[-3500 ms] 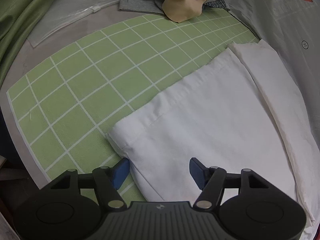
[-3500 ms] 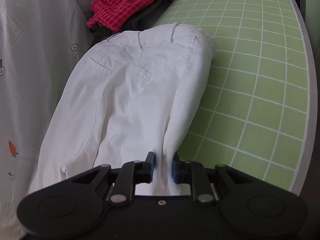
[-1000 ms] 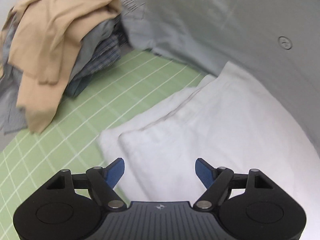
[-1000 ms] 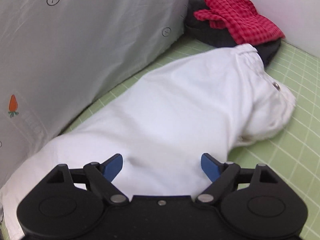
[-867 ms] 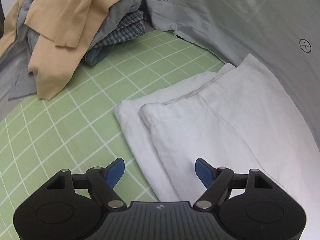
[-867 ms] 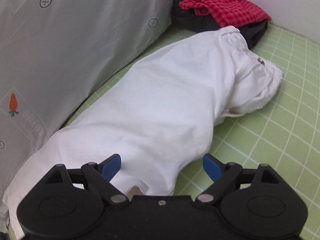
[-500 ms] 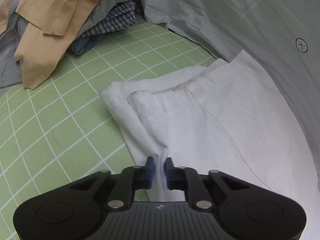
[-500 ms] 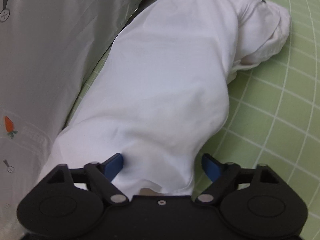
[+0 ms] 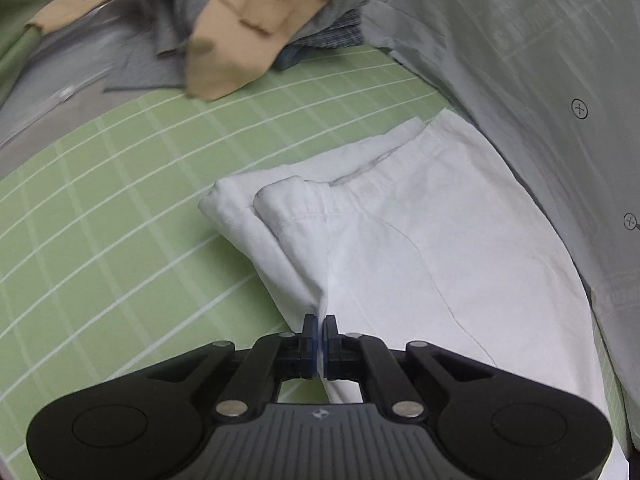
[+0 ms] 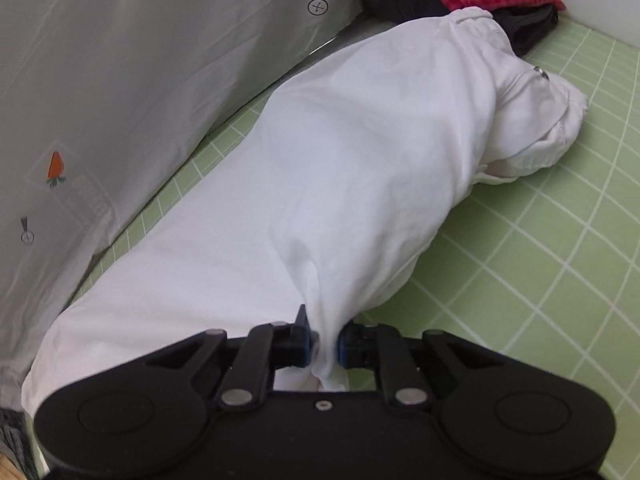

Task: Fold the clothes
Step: 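Pinch the folded shirt edge with both grippers and pull it straight, then open both grippers above the folded shirt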

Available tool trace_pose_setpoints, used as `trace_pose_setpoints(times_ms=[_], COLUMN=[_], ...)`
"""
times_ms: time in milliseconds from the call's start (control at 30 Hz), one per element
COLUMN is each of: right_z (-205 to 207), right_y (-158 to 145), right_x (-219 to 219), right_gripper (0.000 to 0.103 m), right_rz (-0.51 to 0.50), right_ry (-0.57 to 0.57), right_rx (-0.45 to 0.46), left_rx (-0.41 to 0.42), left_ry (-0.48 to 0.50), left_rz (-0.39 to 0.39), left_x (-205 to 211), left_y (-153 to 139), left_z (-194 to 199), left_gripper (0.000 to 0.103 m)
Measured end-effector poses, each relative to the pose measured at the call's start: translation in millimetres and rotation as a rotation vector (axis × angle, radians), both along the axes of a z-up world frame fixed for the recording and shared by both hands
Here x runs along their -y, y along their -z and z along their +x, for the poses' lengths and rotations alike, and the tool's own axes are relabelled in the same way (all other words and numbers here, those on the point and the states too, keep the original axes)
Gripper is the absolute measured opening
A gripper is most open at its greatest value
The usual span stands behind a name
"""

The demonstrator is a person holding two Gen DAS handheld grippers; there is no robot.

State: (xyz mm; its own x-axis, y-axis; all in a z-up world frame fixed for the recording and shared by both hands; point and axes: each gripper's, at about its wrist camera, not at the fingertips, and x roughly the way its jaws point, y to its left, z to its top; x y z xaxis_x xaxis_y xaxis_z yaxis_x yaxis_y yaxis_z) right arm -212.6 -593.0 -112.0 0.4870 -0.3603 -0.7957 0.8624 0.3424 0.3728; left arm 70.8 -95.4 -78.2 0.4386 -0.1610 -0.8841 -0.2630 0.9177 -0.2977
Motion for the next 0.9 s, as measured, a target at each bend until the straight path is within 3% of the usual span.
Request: trace_pose_setpoints(times_ms=[133,300,400,467,533,567,667,733,767,800,900], right_z=[-33,-54,-55,-56,-53,-53,-51,-45,-43,-41,-40], right_y=[0,-2,-15,-24,-32,-35,-44,-46,-47,-48,-49], right_x=[-19,-40,-58,-73,-90,-100,-131,-150,-158,-166,-185], right_gripper=[0.013,0.021,0.039,0.068,0.089,0.096,0.103,0.103,0.103,0.103,0.103], right_rz=[0.0,-0.02,-0.068,-0.109,-0.151,-0.171,-0.234,-0.27,-0.288,-0.304,-0.317], right_ry=[-0.033,-0.101,-0.137,-0.166,-0.194,-0.215,-0.295,-0.327,-0.335,-0.342,-0.365], right_rx=[-0.02,-0.08,-0.129,-0.16,-0.172,-0.166,-0.152,-0.186,-0.209,-0.232,-0.258], left_rx=[-0.021,0.011,0.067,0.102,0.13,0.137,0.12,0.102,0.095,0.093,0.091], left_ry=[-0.04,-0.037,0.027,0.061,0.093,0.109,0.153,0.157,0.157,0.15,0.159], left_rz=[-0.02,-0.02,0.017,0.025,0.031,0.033,0.028,0.026,0.025,0.023,0.005], left_x=[-38,-69,-75,-77,-80,-80,-82,-85,-87,-90,-97], left_y=[8,0,-15,-24,-29,-30,-26,-20,-18,-15,-10], left_z=[-65,-103,-111,-114,-114,-112,-100,-94,-92,-89,-81], left_gripper=[0.003,0.009,0.009,0.01,0.015,0.023,0.039,0.058,0.075,0.084,0.085])
